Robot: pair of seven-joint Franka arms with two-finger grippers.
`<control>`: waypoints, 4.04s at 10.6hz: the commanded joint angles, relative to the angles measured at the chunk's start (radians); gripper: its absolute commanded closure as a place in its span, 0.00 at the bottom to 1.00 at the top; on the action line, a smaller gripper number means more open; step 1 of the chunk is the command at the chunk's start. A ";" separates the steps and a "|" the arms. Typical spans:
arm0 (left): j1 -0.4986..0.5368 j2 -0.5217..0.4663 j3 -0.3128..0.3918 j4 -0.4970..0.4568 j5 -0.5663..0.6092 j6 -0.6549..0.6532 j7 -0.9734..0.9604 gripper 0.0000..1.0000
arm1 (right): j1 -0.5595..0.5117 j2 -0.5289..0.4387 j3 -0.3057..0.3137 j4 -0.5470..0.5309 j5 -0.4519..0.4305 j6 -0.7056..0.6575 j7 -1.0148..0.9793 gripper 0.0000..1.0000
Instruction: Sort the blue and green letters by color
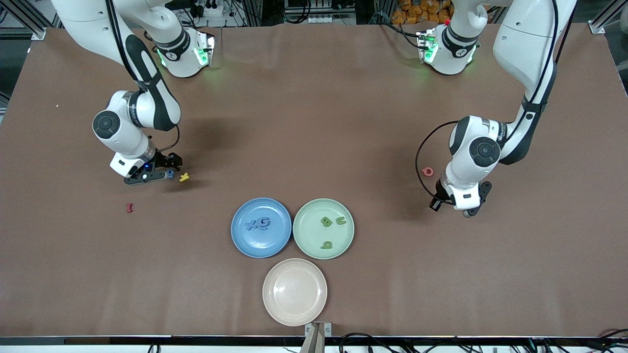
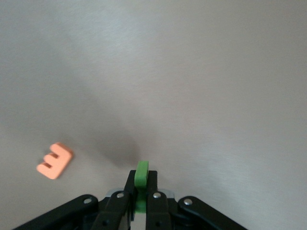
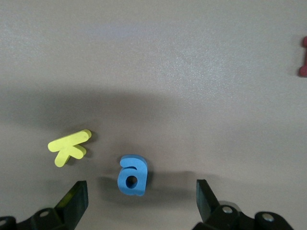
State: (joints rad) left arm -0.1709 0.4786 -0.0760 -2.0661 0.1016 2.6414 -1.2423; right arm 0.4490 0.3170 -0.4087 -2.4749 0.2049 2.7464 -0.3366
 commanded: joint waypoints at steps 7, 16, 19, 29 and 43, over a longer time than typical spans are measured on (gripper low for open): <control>-0.073 0.034 -0.108 0.257 0.012 -0.014 -0.120 1.00 | -0.016 0.017 0.034 -0.030 0.027 0.068 -0.016 0.18; -0.292 0.204 -0.102 0.492 0.027 0.034 -0.270 1.00 | -0.047 0.014 0.045 -0.006 0.027 0.046 -0.015 0.81; -0.343 0.279 -0.096 0.508 0.027 0.225 -0.255 1.00 | -0.046 -0.009 0.045 0.046 0.027 -0.037 -0.015 0.81; -0.337 0.289 -0.047 0.541 0.046 0.093 -0.241 0.00 | -0.030 0.002 0.044 0.329 0.025 -0.301 0.060 0.81; -0.038 0.066 -0.053 0.534 0.049 -0.549 0.302 0.00 | 0.117 0.232 0.169 0.668 0.232 -0.310 0.360 0.81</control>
State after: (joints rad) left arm -0.2575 0.5573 -0.1171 -1.5034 0.1762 2.1081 -1.0221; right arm 0.5311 0.4744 -0.2372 -1.9006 0.3566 2.4488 0.0108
